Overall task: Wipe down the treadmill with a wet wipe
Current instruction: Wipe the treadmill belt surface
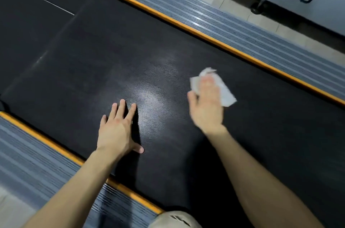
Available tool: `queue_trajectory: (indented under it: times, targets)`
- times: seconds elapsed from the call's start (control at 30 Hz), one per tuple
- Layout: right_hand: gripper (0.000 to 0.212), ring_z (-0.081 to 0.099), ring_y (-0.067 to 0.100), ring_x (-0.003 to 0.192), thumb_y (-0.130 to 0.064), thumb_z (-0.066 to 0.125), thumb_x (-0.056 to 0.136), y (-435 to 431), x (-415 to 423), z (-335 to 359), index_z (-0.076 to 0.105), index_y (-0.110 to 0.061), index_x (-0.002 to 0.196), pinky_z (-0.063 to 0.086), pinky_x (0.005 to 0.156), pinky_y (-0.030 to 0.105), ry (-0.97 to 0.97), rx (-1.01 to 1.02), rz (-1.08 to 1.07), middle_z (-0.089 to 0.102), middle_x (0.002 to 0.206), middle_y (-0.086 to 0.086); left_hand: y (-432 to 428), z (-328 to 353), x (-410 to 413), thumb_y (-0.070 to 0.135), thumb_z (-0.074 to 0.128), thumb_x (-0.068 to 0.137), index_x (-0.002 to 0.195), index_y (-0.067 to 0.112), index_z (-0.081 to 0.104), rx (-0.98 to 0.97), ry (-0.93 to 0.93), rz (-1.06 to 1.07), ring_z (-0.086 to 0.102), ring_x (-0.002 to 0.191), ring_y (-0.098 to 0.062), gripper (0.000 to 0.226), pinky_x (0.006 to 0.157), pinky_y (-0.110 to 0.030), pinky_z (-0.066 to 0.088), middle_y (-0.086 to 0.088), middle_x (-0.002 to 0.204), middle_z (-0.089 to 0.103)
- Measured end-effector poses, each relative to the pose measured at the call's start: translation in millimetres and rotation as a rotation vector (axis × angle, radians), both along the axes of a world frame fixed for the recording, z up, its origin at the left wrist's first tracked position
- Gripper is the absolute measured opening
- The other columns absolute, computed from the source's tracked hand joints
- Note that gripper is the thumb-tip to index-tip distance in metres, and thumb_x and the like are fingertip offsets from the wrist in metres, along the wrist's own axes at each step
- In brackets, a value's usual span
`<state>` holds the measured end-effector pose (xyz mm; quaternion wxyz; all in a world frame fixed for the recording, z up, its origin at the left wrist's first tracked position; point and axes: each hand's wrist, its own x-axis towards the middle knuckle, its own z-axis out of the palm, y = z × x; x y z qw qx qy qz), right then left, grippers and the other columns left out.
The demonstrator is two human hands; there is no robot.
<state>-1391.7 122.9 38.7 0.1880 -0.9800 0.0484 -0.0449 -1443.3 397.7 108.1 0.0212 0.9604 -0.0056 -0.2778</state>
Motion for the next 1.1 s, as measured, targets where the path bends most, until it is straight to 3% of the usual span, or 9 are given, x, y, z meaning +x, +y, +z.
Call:
queue_trajectory:
  times: [0.07, 0.13, 0.27, 0.4, 0.57, 0.73, 0.8, 1.03, 1.1]
  targets:
    - [0.066, 0.023, 0.026, 0.162, -0.043, 0.049, 0.110, 81, -34, -1, 0.036, -0.008, 0.164, 0.024, 0.130, 0.048, 0.024, -0.018, 0.467, 0.032, 0.172, 0.009, 3, -5, -3, 0.085, 0.088, 0.042, 0.169, 0.033, -0.012, 0.012, -0.017, -0.007, -0.009, 0.165, -0.026, 0.170, 0.132, -0.053, 0.018, -0.005, 0.178, -0.016]
    - [0.067, 0.008, 0.018, 0.165, -0.043, 0.044, 0.112, 117, -57, 5, 0.027, -0.010, 0.168, 0.018, 0.132, 0.047, 0.066, -0.076, 0.689, 0.018, 0.177, 0.005, 8, -9, -4, 0.090, 0.082, 0.047, 0.168, 0.034, -0.017, 0.023, -0.022, -0.033, -0.012, 0.165, -0.025, 0.166, 0.132, -0.051, 0.017, -0.004, 0.177, -0.020]
    - [0.064, 0.023, 0.029, 0.162, -0.040, 0.039, 0.114, 29, -54, -5, 0.033, 0.000, 0.164, 0.027, 0.129, 0.056, 0.038, -0.108, 0.272, 0.026, 0.174, 0.014, 11, -8, -4, 0.092, 0.080, 0.046, 0.167, 0.037, -0.019, -0.011, -0.032, -0.041, -0.013, 0.165, -0.024, 0.166, 0.132, -0.051, 0.015, -0.003, 0.177, -0.020]
    - [0.079, -0.011, 0.016, 0.165, -0.060, 0.014, 0.110, -86, -58, 11, -0.005, -0.014, 0.170, 0.008, 0.134, 0.049, 0.329, -0.214, -0.174, -0.009, 0.179, 0.003, 11, -13, -4, 0.089, 0.084, 0.043, 0.167, 0.040, -0.017, -0.032, -0.040, 0.007, -0.015, 0.164, -0.024, 0.167, 0.132, -0.054, 0.013, -0.002, 0.177, -0.020]
    - [0.076, -0.005, 0.015, 0.165, -0.063, 0.016, 0.110, -38, -60, 24, -0.002, -0.021, 0.171, 0.004, 0.135, 0.045, 0.347, -0.043, -0.160, -0.004, 0.180, -0.001, 9, -11, -4, 0.086, 0.087, 0.042, 0.167, 0.040, -0.015, -0.027, -0.020, 0.034, -0.015, 0.164, -0.024, 0.168, 0.132, -0.056, 0.012, -0.002, 0.178, -0.017]
    - [0.073, 0.001, 0.020, 0.166, -0.051, 0.034, 0.111, 83, -97, 9, 0.017, -0.010, 0.170, 0.011, 0.134, 0.047, 0.193, -0.151, 0.619, 0.013, 0.178, 0.006, 6, -13, -2, 0.079, 0.092, 0.043, 0.166, 0.042, -0.017, -0.013, -0.007, 0.053, -0.016, 0.164, -0.021, 0.169, 0.133, -0.054, 0.009, 0.001, 0.177, -0.021]
    - [0.072, 0.003, 0.016, 0.165, -0.052, 0.033, 0.110, 70, -88, 7, 0.020, -0.014, 0.170, 0.009, 0.134, 0.045, 0.160, -0.190, 0.732, 0.016, 0.178, 0.004, 5, -15, -2, 0.077, 0.094, 0.041, 0.167, 0.041, -0.016, -0.013, -0.019, 0.068, -0.016, 0.164, -0.021, 0.171, 0.133, -0.055, 0.010, 0.001, 0.177, -0.019]
    - [0.080, -0.001, 0.021, 0.166, -0.062, 0.014, 0.109, -80, -20, 0, 0.005, -0.011, 0.171, 0.010, 0.133, 0.049, 0.164, -0.158, -0.010, 0.002, 0.179, 0.008, 1, -16, -7, 0.066, 0.101, 0.041, 0.170, 0.037, -0.007, -0.047, -0.032, 0.100, -0.011, 0.165, -0.023, 0.170, 0.133, -0.053, 0.008, -0.004, 0.178, -0.014]
    - [0.080, 0.012, 0.026, 0.164, -0.060, 0.033, 0.109, -42, -44, 1, 0.018, -0.009, 0.169, 0.018, 0.132, 0.050, 0.123, -0.051, 0.129, 0.018, 0.177, 0.010, -4, -11, -15, 0.059, 0.103, 0.044, 0.171, 0.032, 0.004, -0.043, -0.073, 0.132, -0.004, 0.165, -0.025, 0.163, 0.134, -0.049, 0.011, -0.010, 0.179, -0.004]
